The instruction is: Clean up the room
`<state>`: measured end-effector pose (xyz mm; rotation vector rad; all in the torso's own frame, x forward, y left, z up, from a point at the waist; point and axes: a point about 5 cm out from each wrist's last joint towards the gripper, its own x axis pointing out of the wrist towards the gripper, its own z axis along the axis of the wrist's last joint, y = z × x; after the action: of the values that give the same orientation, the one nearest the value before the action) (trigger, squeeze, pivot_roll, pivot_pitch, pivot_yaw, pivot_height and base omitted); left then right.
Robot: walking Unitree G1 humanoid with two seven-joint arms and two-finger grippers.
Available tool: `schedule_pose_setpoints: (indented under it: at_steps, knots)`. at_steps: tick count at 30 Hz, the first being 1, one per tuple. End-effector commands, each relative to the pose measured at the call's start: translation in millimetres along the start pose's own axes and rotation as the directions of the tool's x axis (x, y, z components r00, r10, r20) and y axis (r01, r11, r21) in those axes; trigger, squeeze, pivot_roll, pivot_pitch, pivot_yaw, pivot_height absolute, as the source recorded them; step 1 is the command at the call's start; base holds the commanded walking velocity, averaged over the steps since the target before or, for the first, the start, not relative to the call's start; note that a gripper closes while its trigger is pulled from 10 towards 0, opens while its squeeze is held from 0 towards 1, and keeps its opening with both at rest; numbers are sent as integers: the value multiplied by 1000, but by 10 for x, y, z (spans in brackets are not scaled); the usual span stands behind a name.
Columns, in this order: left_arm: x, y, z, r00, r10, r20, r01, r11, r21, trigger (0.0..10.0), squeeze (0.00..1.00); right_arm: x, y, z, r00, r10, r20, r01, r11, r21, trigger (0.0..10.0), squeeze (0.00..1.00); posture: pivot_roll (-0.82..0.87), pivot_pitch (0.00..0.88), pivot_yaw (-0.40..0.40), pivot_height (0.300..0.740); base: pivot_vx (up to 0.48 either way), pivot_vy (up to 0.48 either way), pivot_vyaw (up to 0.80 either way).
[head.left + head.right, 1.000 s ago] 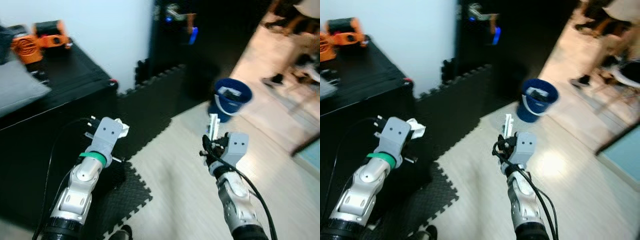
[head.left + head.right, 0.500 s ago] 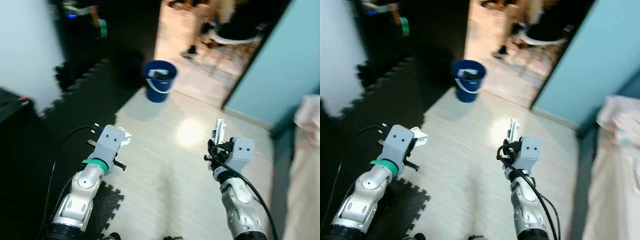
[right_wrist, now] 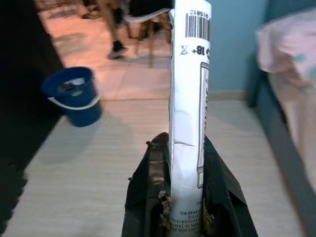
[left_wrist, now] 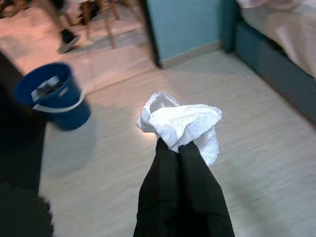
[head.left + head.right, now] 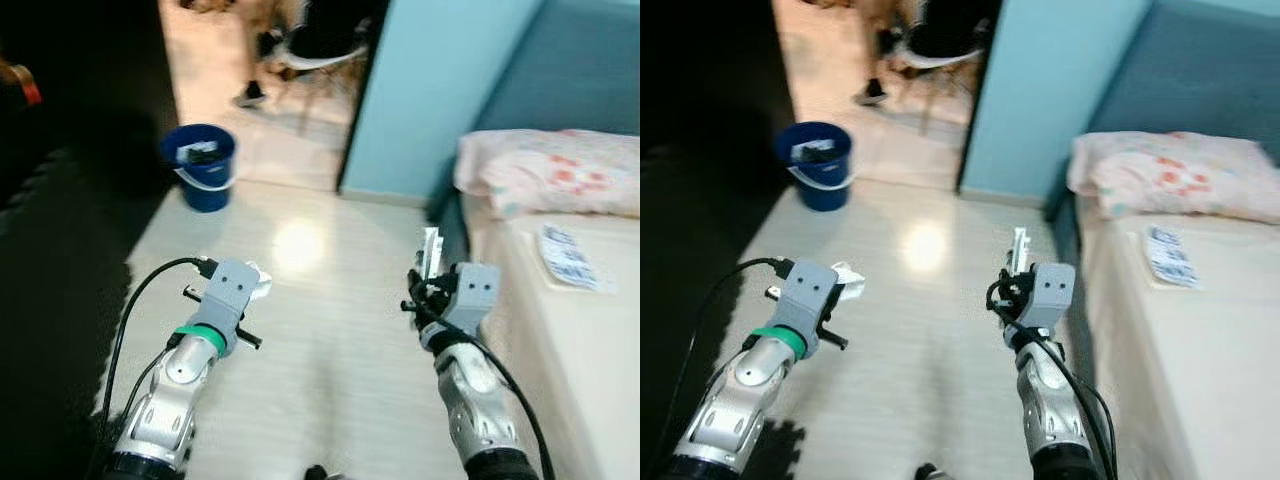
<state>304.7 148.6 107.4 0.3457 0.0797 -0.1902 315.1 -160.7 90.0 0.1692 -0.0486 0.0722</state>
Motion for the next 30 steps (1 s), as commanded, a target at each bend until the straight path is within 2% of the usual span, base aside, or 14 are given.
schedule_pose_setpoints:
  at_steps: [1, 10, 14, 20, 30]
  knots:
    - [10, -30, -18, 1000, 4, -1, -4, 1000, -6, 10000, 0, 27, -30, 12, 1000, -5, -4, 5, 1000, -8, 10000, 0, 104, 25, -34, 740, 0, 0, -800]
    - [15, -11, -59, 998, 63, -11, -64, 998, -11, 10000, 0, 102, 30, 55, 1000, 30, 8, -29, 1000, -10, 10000, 0, 116, 11, -59, 740, 0, 0, -794]
    - [8, -15, -64, 996, 88, -9, -88, 996, -10, 10000, 0, 124, 64, 78, 998, 53, 16, -53, 998, -16, 10000, 0, 118, 18, -65, 740, 0, 0, -142]
    - [-33, 22, -108, 984, 174, -26, -174, 985, 1, 10000, 0, 91, 204, 62, 991, 129, 33, -129, 992, 11, 10000, 0, 130, 42, -73, 740, 447, 0, 0]
    - [-90, 34, -207, 981, 185, -55, -184, 983, 23, 10000, 0, -23, 295, -68, 986, 169, 3, -169, 985, 32, 10000, 0, 124, 84, -58, 740, 465, 0, 0]
